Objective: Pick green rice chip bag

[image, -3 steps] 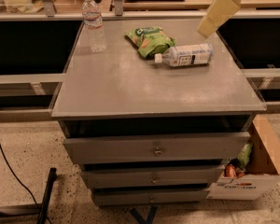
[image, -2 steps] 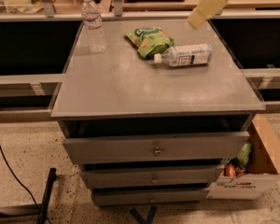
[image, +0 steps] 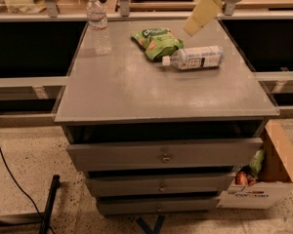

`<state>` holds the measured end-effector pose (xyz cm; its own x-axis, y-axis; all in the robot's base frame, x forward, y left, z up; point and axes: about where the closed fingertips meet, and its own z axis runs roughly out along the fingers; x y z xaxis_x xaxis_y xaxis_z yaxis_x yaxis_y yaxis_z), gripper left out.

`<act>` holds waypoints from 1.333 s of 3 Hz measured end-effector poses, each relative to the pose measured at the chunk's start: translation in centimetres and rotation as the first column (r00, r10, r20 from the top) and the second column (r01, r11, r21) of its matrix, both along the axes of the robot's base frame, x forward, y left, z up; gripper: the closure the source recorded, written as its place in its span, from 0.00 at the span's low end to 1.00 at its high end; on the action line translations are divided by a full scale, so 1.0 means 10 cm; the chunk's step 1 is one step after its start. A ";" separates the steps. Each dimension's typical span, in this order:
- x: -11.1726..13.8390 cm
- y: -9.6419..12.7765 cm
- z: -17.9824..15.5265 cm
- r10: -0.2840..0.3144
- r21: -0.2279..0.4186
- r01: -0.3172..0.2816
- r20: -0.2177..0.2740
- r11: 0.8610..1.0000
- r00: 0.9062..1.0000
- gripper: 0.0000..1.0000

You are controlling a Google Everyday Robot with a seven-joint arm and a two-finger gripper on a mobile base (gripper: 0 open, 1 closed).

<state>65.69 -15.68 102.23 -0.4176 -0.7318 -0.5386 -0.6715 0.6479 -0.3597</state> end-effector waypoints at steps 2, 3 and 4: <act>0.45 0.42 -0.42 0.032 0.077 -0.027 -0.055 0.997 0.998 0.00; 0.45 0.42 -0.42 0.032 0.077 -0.027 -0.056 0.997 0.998 0.00; 0.47 0.42 -0.45 0.010 0.075 -0.006 -0.061 0.997 0.998 0.00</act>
Offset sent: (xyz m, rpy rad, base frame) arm 0.0760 0.0639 -0.0593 0.1334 0.0668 0.0367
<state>70.40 -11.47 97.74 -0.4457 -0.6938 -0.5657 -0.6959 0.6660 -0.2686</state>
